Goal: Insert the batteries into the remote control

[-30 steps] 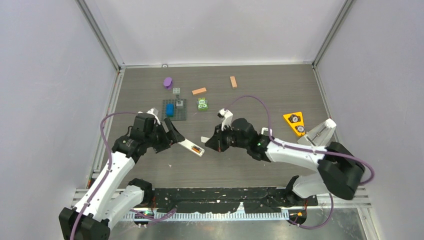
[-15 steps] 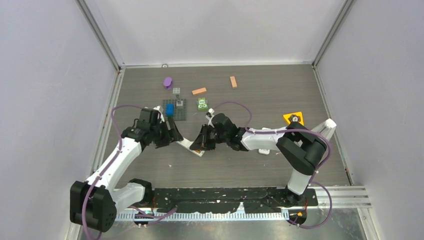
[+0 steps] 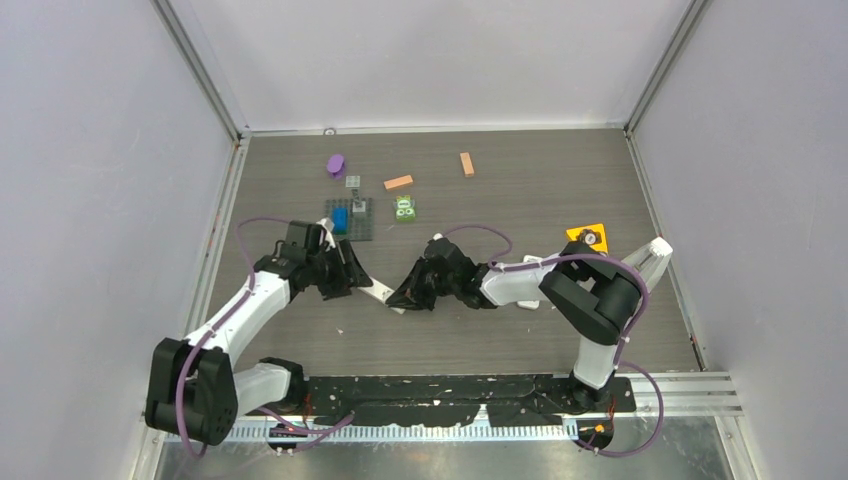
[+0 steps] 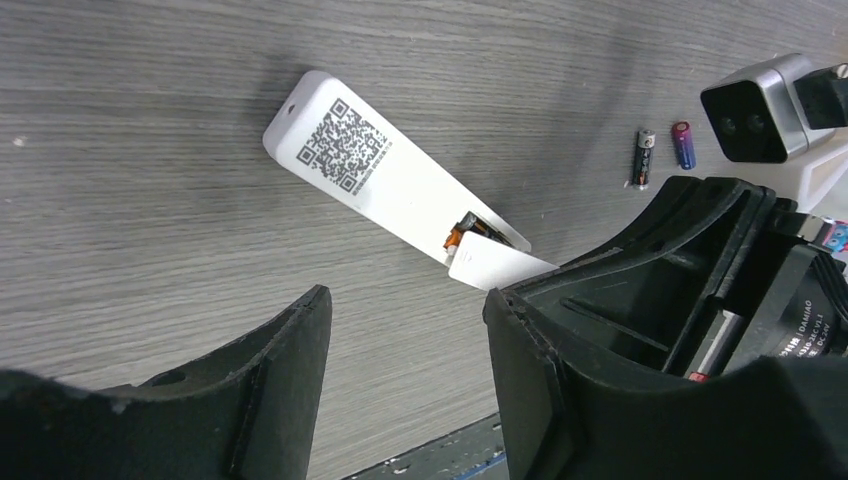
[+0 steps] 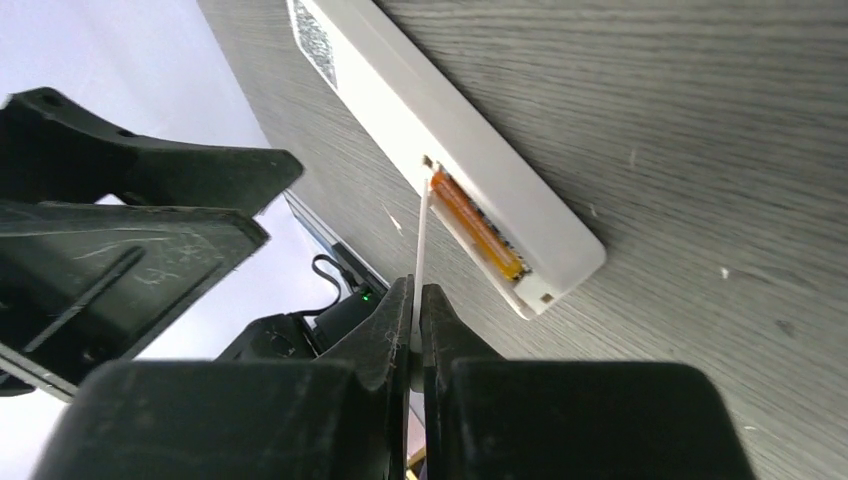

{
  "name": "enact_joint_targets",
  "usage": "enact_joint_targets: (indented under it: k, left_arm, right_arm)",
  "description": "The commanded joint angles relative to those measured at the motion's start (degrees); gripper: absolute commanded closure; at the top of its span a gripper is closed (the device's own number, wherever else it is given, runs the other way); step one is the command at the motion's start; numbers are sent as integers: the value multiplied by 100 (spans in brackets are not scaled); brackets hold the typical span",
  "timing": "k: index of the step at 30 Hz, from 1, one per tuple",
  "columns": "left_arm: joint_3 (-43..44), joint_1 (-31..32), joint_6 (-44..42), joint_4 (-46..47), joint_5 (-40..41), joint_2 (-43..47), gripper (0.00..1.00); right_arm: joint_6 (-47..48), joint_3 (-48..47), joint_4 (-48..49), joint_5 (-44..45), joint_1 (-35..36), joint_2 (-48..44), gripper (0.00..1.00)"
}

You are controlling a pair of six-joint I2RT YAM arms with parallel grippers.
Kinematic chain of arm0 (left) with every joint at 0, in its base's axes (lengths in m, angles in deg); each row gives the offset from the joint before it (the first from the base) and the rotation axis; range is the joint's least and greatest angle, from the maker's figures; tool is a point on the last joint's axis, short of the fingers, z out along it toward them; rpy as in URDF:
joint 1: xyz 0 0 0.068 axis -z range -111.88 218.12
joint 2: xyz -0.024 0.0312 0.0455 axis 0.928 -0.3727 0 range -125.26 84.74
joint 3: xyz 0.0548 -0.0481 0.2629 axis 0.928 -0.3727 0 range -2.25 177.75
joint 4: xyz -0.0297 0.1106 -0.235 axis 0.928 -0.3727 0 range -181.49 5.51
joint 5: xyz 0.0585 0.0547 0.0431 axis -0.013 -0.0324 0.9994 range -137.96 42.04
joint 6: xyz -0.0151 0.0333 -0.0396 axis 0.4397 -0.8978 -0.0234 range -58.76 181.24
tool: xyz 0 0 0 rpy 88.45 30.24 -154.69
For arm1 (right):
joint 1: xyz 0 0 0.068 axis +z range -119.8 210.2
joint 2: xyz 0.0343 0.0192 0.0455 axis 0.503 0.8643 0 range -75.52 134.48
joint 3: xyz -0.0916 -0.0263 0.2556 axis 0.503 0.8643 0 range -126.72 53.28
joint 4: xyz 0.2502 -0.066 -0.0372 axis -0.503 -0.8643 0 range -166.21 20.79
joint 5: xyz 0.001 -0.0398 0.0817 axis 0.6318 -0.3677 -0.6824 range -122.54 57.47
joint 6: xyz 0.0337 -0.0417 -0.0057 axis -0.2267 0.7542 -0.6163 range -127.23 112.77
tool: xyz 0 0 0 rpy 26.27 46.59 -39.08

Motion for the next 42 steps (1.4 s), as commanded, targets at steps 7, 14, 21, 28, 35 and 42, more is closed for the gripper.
enact_joint_targets:
  k: [7,14,21,28,35,42]
  left_arm:
    - [-151,-42,262,556,-360,-183,43]
    - [-237,-42,326,628,-369,-252,44]
    - [-294,-42,372,745,-444,-375,45]
    - [-417,-42,567,1009,-645,-577,47]
    - [-464,-42,738,1171,-663,-716,48]
    - [-534,-42,1078,1378,-540,-799,50]
  right_arm:
    - [-475,25,679,247,30,183,95]
    - [-560,13,624,232,27,296,95]
    - [-513,-37,136,217,10,279,91]
    - [-692,145,137,419,3,201,90]
    - [-963,470,1388,529,2,274,90]
    - [-829,552,1568,695,-4,196,91]
